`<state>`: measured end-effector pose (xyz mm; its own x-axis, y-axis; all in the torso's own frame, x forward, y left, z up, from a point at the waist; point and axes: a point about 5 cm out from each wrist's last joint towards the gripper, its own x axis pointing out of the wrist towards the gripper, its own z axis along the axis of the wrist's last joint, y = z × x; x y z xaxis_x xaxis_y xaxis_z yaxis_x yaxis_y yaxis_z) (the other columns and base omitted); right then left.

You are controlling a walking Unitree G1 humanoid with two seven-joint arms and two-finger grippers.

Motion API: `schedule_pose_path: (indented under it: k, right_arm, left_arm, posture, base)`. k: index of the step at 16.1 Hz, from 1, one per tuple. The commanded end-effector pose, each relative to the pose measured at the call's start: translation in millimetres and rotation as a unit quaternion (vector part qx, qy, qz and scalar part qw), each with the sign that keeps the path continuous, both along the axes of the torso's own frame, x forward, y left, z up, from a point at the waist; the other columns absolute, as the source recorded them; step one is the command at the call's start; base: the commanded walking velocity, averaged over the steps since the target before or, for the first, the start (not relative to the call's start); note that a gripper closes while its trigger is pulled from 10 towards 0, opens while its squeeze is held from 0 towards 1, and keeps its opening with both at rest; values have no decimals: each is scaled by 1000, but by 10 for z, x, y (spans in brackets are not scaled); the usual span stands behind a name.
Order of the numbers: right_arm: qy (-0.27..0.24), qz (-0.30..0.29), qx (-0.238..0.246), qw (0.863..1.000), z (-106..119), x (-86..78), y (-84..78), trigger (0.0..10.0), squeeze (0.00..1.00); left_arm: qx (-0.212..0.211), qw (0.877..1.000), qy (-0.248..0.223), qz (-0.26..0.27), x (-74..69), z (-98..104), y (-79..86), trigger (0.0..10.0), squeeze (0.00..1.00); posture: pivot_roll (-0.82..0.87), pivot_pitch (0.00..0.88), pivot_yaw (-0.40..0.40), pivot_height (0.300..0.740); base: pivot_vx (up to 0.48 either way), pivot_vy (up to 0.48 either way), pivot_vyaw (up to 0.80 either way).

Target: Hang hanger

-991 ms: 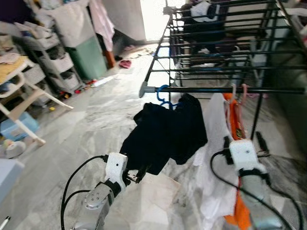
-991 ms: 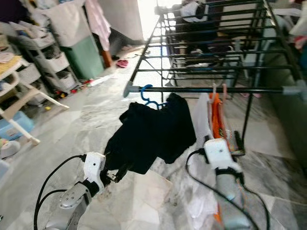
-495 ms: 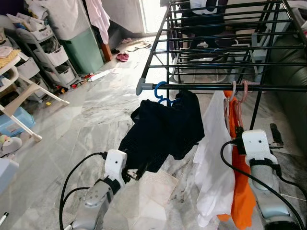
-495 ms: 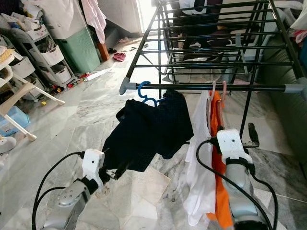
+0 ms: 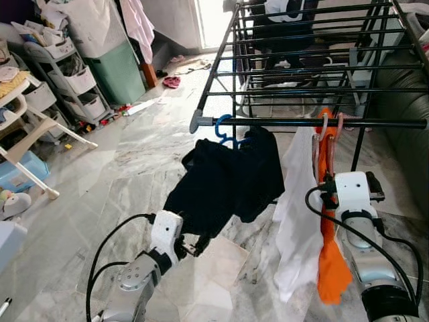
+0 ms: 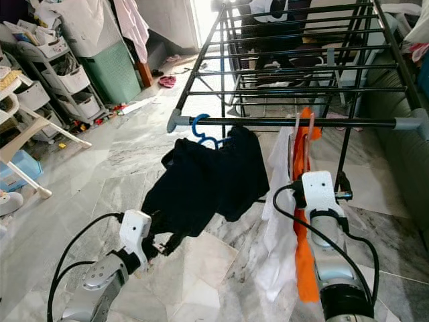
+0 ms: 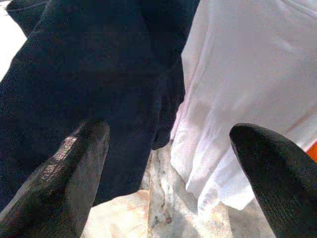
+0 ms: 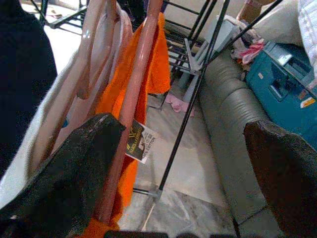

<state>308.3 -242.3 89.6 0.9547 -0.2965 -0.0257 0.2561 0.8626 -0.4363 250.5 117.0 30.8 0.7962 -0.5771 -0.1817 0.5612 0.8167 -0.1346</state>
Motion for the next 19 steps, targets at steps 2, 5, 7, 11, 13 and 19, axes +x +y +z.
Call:
schedule_pose_path:
  k: [2,5,7,11,13,19]
  right_arm:
    - [-47,11,-23,999,146,41,87,10000,0]
    - [-81,18,-28,996,234,36,138,10000,0]
    - [-77,34,-20,996,221,40,201,10000,0]
    - [-43,67,19,997,66,-9,342,10000,0]
    - [-1,61,52,997,-99,-55,364,10000,0]
    - [114,21,101,988,-440,-118,258,10000,0]
  left_arm:
    - [11,1000,-3,4,-9,16,69,10000,0]
    - [14,1000,-3,5,-15,7,80,10000,0]
    - [15,1000,-2,3,-10,2,80,10000,0]
    - [18,1000,-2,-1,8,4,73,10000,0]
    - [19,1000,-1,-5,12,3,68,10000,0]
    - [25,1000,0,-9,24,-3,58,10000,0]
  posture:
    - [-244,13,181,740]
    - [-248,11,183,740]
    - [-251,9,186,740]
    - [-253,9,188,740]
    - [-253,8,191,740]
    - [-247,7,191,740]
  base:
    - [0,0,0]
    - [0,0,0]
    - [0,0,0]
    - [0,0,0]
    - [0,0,0]
    - [0,0,0]
